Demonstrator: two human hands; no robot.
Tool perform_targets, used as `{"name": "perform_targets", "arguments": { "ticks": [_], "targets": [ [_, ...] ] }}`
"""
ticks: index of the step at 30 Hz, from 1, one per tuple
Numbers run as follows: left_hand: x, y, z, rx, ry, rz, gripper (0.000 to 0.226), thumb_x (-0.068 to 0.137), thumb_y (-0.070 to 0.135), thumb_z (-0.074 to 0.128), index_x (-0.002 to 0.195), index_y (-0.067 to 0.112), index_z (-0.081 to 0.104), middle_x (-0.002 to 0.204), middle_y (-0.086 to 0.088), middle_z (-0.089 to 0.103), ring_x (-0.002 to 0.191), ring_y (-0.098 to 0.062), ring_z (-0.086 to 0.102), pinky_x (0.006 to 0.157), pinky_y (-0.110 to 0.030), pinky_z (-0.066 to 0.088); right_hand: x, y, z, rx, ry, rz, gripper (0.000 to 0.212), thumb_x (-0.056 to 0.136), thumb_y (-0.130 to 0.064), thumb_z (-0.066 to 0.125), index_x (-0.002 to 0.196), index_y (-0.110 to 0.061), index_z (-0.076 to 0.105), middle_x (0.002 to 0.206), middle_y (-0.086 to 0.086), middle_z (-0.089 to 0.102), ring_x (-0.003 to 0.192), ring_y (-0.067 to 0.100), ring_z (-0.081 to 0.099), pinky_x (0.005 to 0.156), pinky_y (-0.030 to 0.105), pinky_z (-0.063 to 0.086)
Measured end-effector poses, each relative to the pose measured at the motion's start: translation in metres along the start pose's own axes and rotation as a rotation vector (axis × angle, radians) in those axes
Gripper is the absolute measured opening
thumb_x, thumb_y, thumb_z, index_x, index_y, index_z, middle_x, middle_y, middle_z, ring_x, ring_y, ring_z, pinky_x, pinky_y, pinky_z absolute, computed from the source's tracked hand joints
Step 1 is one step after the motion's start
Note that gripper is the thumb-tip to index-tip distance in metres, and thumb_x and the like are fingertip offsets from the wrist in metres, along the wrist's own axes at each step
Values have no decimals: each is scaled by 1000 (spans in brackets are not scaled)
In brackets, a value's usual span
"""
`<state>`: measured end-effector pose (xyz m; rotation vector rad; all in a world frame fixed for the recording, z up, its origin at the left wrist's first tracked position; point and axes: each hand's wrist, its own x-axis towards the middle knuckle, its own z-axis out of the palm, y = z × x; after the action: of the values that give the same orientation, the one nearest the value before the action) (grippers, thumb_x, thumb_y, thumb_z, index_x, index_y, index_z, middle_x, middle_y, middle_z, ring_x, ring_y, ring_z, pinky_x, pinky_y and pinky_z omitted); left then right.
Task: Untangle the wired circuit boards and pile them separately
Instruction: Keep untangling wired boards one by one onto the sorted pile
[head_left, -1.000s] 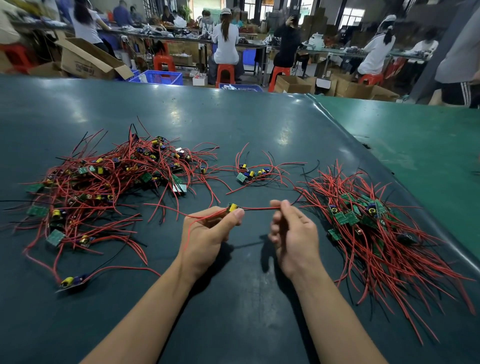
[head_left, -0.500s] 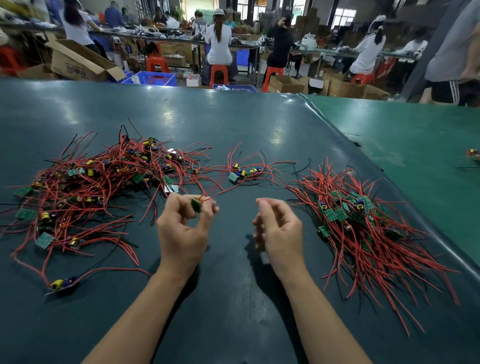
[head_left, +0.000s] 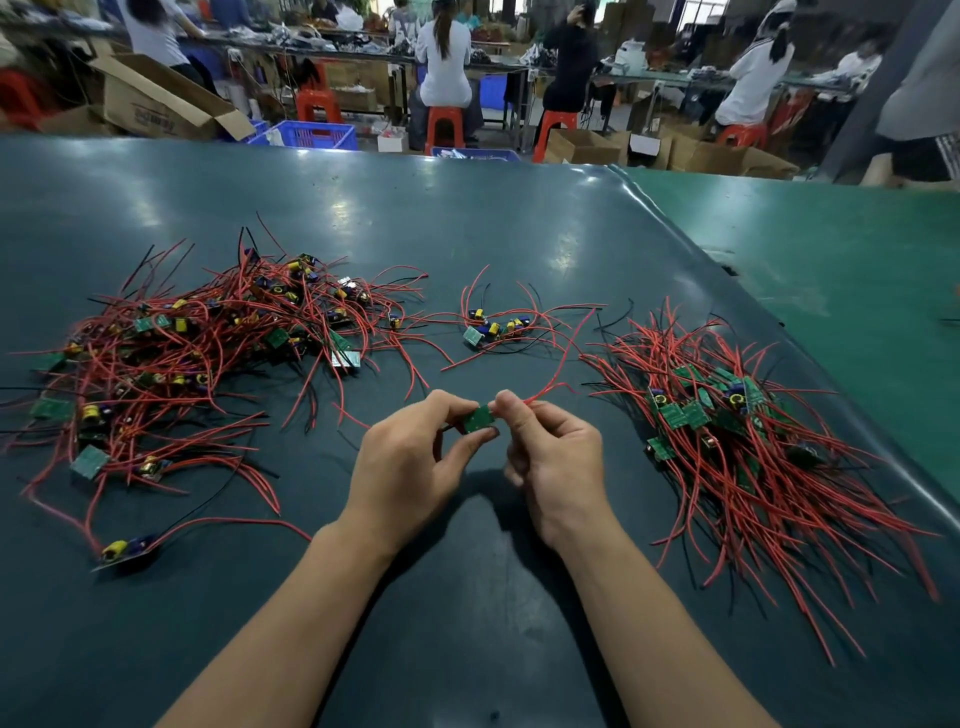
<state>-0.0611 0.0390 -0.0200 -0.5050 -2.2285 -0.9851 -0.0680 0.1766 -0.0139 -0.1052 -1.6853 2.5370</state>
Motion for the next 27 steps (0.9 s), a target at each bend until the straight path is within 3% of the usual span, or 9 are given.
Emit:
{"name": "perform_targets", "arguments": {
  "ticks": [3, 6, 8, 11, 14, 19, 22, 24, 27],
  "targets": [
    [0, -1, 1, 25, -19, 10, 20, 81, 27, 78, 90, 12, 69, 78, 9, 67, 62, 2, 39, 61, -22, 41, 4, -2, -4, -51, 70, -51, 20, 78, -28, 76, 65, -14, 75, 45, -1, 39, 35, 10, 28, 35, 18, 26],
    [0, -4, -1, 65, -26, 30, 18, 79, 22, 82, 88, 13, 70, 75, 16, 61, 65, 4, 37, 62, -16, 35, 9, -7, -10, -13, 231, -93, 27, 86, -21, 73, 59, -15, 74, 58, 7, 54, 38, 7, 30, 36, 18, 27],
    [2, -4, -3, 69, -23, 40, 18, 78, 23, 82, 88, 14, 70, 73, 25, 51, 65, 4, 37, 62, -16, 34, 12, -10, -14, 44, 309, -118, 31, 87, -15, 73, 56, -14, 72, 59, 3, 62, 37, 6, 31, 36, 17, 28],
    [1, -5, -6, 60, -29, 51, 19, 80, 29, 77, 88, 13, 70, 71, 22, 53, 63, 2, 37, 60, -21, 40, 13, -14, -18, 109, 388, -152, 33, 89, -12, 71, 56, -12, 70, 52, 2, 51, 36, 6, 28, 35, 17, 26],
    [0, -5, -9, 47, -53, 63, 21, 80, 30, 75, 89, 11, 71, 75, 7, 66, 61, -2, 40, 58, -28, 47, 14, -15, -20, 145, 405, -159, 31, 92, -10, 66, 61, -8, 64, 50, -2, 54, 35, 5, 29, 35, 18, 27],
    [-4, -3, -13, 45, -62, 33, 21, 78, 29, 77, 87, 10, 71, 72, 16, 56, 60, 0, 41, 61, -17, 42, 16, -14, -26, 172, 329, -84, 20, 93, -10, 64, 73, -11, 61, 49, -8, 43, 39, 6, 35, 37, 18, 28],
    [-8, -2, -16, 24, -97, 7, 23, 78, 31, 76, 85, 10, 70, 65, 11, 57, 52, -7, 43, 62, -6, 33, 16, -11, -34, -239, 347, -312, 15, 95, -16, 63, 80, -16, 64, 56, -11, 54, 43, 8, 45, 42, 23, 39],
    [-8, -3, -17, -9, -112, -12, 23, 78, 32, 76, 85, 11, 70, 61, 8, 57, 48, -11, 45, 55, -13, 35, 14, -7, -38, -620, 374, -534, 10, 96, -17, 60, 96, -18, 70, 63, -15, 59, 48, 5, 53, 52, 26, 47],
    [-8, -4, -16, -41, -122, -23, 23, 78, 34, 76, 86, 13, 70, 58, 5, 57, 47, -11, 46, 50, -21, 37, 13, -3, -39, -670, 376, -607, 18, 98, -12, 54, 108, -21, 67, 66, -12, 64, 44, 8, 59, 50, 28, 54]
  ]
}}
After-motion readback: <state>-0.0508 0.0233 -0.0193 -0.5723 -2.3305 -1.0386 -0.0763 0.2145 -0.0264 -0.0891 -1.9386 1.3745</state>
